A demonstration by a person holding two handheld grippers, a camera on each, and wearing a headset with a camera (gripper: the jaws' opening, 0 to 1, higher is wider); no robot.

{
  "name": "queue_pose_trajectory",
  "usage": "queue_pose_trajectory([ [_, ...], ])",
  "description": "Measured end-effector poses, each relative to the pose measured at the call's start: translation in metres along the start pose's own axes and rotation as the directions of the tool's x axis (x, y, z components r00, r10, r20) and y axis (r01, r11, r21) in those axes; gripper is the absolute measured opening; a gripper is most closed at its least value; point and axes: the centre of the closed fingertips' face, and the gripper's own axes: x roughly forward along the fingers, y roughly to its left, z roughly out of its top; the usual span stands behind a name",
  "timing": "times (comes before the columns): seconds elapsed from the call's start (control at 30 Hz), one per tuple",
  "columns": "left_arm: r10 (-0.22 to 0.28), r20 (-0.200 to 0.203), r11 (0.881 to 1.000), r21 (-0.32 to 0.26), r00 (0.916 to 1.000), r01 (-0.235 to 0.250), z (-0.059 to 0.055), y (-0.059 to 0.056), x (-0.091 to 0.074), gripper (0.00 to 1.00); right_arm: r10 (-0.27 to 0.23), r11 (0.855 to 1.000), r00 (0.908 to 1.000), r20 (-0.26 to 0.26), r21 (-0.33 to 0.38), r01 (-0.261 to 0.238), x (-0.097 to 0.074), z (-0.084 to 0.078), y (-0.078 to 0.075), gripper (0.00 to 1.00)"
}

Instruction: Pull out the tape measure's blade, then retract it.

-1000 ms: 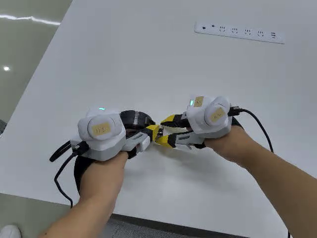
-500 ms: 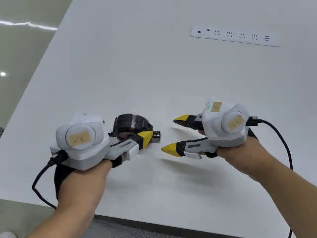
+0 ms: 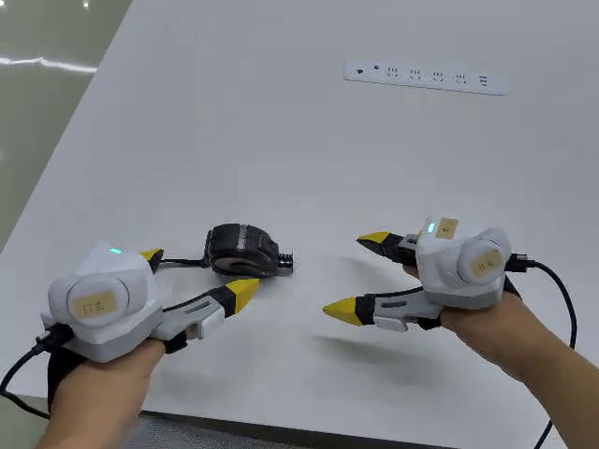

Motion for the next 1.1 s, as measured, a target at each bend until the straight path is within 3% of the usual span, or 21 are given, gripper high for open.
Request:
queue_pose_trajectory([
  [0.3, -0.083, -0.009, 0.994, 0.063, 0.9965, 0.084, 0.002, -0.009, -0.011, 0.8, -0.063, 0.997, 0.9979, 0.013, 0.04, 0.063, -0.023, -0.008, -0.002, 0.71],
  [0.43, -0.131, -0.028, 0.988, 0.078, 0.991, 0.132, 0.0, -0.015, -0.016, 0.81, -0.091, 0.994, 0.9957, 0.016, 0.06, 0.09, -0.034, -0.011, -0.005, 0.72],
  [0.53, -0.158, -0.021, 0.984, 0.085, 0.9872, 0.159, 0.002, -0.017, -0.019, 0.8, -0.113, 0.991, 0.9934, 0.016, 0.073, 0.112, -0.043, -0.015, -0.007, 0.74],
  [1.1, -0.196, -0.042, 0.971, 0.134, 0.9797, 0.2, -0.001, -0.012, -0.039, 0.84, -0.187, 0.978, 0.9824, -0.008, 0.091, 0.186, -0.09, -0.036, -0.001, 0.76],
])
